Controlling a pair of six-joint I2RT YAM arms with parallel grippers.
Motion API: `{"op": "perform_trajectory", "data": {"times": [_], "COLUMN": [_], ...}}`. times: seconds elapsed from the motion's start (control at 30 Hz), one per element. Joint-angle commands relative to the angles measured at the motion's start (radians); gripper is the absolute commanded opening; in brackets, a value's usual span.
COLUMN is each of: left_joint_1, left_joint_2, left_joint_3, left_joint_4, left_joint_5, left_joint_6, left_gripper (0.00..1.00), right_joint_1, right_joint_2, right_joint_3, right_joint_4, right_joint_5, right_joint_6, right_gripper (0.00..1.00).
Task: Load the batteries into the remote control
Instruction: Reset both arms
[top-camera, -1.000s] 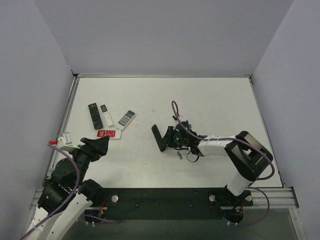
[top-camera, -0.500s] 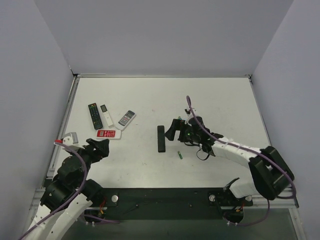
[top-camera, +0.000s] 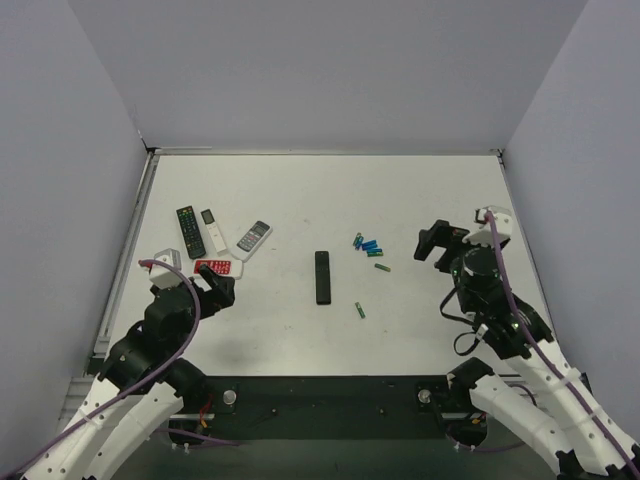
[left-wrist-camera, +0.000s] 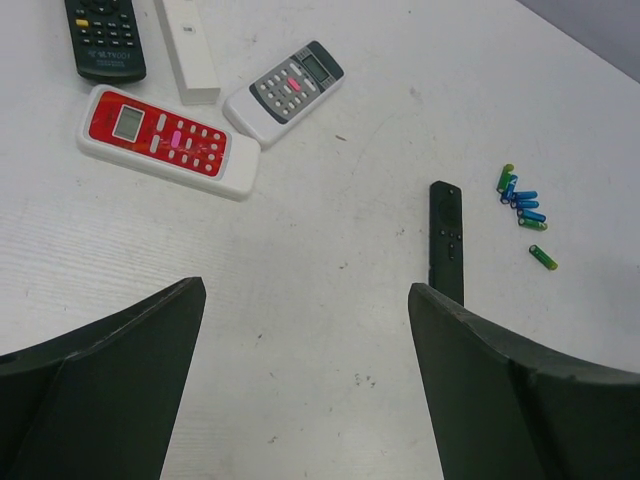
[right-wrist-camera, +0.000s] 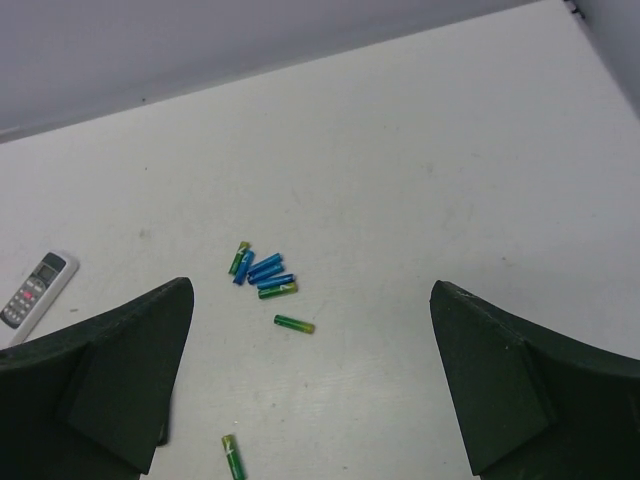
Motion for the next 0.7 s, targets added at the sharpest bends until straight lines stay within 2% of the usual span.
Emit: {"op": "perform_trajectory", "data": {"times": [0.0, 0.2, 0.4, 0.67], "left_joint_1": [0.001, 0.001, 0.001, 0.001], "left_joint_2": [-0.040, -0.200, -0.353, -0.416], "left_joint_3": [0.101, 0.184, 0.206, 0.227], "left_joint_4": [-0.015, -0.044, -0.047, -0.088], "left_joint_5": [-0.076, -0.214, -0.310, -0.358], "left_joint_6": [-0.009, 0.065, 0.104, 0.112], "left_gripper": [0.94, 0.93, 0.94, 0.94], "right_joint_1": [0.000, 0.000, 0.002, 0.002], "right_joint_2": [-0.197, -0.337, -0.338, -0.325], "right_joint_3": [-0.063, -0.080, -0.074, -0.072], "right_joint_4": [-0.037, 0.000, 0.003, 0.007], "right_joint_5": [0.109, 0.190, 0.209, 0.193], "right_joint_6": [-0.099, -0.203, -0.235, -0.249], "right_gripper": [1.00, 1.00, 1.00, 1.00]}}
